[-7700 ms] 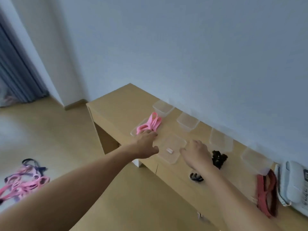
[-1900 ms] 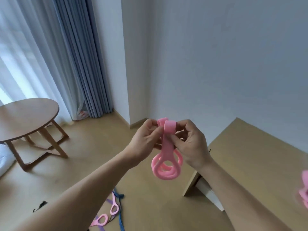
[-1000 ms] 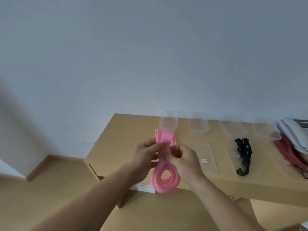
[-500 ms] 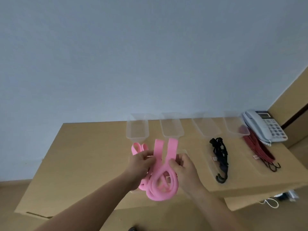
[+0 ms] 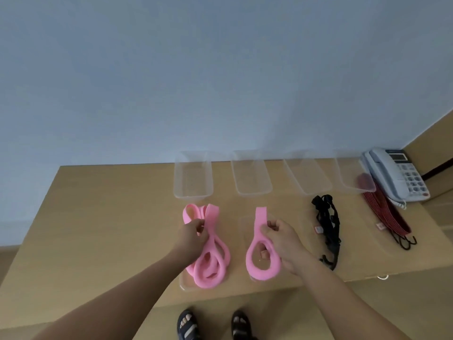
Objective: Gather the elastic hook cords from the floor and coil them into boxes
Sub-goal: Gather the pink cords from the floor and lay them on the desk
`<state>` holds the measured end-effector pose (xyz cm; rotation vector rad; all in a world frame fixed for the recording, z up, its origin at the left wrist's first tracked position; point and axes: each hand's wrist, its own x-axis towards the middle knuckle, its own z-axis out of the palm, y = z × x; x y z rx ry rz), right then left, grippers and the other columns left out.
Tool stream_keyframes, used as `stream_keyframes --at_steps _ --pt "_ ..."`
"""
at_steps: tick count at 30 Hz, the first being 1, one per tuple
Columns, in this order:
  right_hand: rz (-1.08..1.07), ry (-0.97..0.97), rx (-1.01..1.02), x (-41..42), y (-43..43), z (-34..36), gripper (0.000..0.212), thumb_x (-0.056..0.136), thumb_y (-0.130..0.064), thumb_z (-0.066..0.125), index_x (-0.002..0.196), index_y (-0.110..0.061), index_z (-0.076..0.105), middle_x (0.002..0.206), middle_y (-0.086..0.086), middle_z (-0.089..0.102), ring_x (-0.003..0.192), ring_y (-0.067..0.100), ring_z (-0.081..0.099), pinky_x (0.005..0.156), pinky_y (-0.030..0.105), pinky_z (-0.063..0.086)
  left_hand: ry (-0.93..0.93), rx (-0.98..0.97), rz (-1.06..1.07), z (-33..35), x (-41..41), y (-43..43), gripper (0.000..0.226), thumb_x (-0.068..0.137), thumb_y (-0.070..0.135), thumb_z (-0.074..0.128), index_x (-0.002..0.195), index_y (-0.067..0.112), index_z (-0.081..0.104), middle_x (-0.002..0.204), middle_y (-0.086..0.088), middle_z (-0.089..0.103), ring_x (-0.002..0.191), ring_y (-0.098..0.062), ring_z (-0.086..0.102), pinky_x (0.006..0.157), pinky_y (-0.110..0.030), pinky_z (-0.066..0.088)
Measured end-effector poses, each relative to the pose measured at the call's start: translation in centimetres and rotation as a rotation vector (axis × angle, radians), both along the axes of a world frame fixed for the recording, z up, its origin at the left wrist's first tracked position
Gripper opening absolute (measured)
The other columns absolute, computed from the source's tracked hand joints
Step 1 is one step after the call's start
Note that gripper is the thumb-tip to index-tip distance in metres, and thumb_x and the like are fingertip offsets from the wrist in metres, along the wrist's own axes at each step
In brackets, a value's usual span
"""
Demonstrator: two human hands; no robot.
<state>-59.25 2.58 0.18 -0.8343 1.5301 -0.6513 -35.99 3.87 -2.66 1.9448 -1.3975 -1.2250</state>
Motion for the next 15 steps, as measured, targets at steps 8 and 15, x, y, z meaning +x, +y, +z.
stream_keyframes --at_steps 8,15 --pt "0.146 0.111 0.038 -0.7 -2.1 -3.0 0.014 0.093 -0.007 0.050 0.105 -0.006 0.057 0.071 0.023 0.068 0.054 0.029 0.061 0.051 0.038 0.051 -0.487 -0.154 -0.137 -1.4 -1.8 2.8 0.064 0.088 0.027 0.068 0.145 0.010 0.044 0.145 -0.010 0.042 0.134 -0.032 0.035 0.112 -0.042 0.034" --pt "0.435 0.686 -0.252 -1.4 -2.3 -4.4 0.022 0.089 -0.026 0.062 0.109 -0.022 0.053 0.105 -0.003 0.061 0.090 0.018 0.059 0.075 0.033 0.049 -0.681 -0.122 -0.280 -2.5 -1.8 3.7 0.040 0.097 0.042 0.047 0.134 0.032 0.054 0.144 0.006 0.047 0.135 -0.021 0.036 0.105 -0.035 0.034"
